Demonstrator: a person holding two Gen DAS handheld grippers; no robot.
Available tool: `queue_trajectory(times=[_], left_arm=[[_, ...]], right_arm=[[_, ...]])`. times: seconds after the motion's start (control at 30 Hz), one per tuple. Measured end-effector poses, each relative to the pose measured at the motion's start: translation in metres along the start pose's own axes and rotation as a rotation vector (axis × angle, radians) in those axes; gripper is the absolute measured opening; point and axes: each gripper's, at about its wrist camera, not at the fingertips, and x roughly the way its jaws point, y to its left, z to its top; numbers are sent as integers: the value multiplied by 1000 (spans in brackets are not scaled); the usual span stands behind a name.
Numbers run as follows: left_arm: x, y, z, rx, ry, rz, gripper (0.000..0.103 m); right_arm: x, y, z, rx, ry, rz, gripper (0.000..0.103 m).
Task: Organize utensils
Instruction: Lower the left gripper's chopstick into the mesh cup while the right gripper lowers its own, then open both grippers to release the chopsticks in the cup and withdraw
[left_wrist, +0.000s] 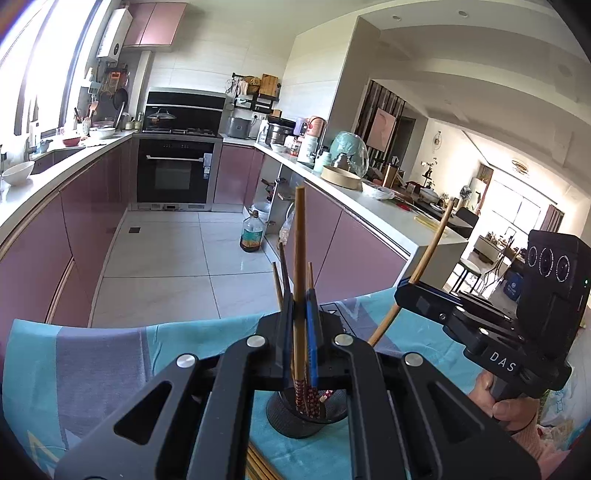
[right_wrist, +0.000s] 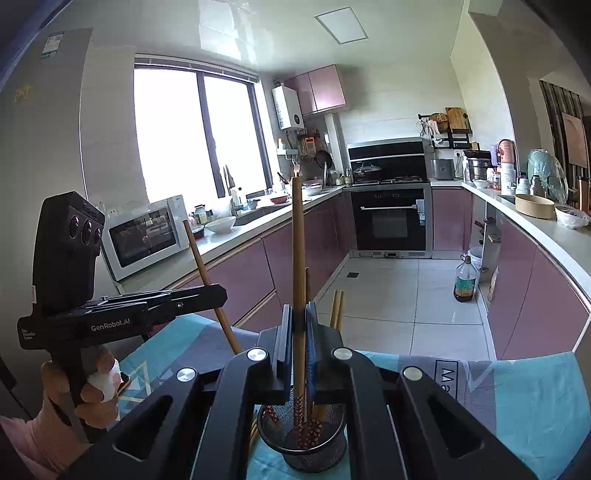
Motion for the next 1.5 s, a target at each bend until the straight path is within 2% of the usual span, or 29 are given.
queue_trajectory(times=[0.4,1.0,1.3,1.5], left_arm=[[17,-7,-6,26,67,8,7],[47,6,-7,50,170,21,7],[66,17,0,26,209,1,7],[82,20,2,22,222,15,9]], right_arm=[[12,-2,-8,1,50,-8,5],[28,-8,-22,8,124,-25,5],[43,-15,-26,18,187,-39,6],[54,-20,-27,43,209,-50,6]])
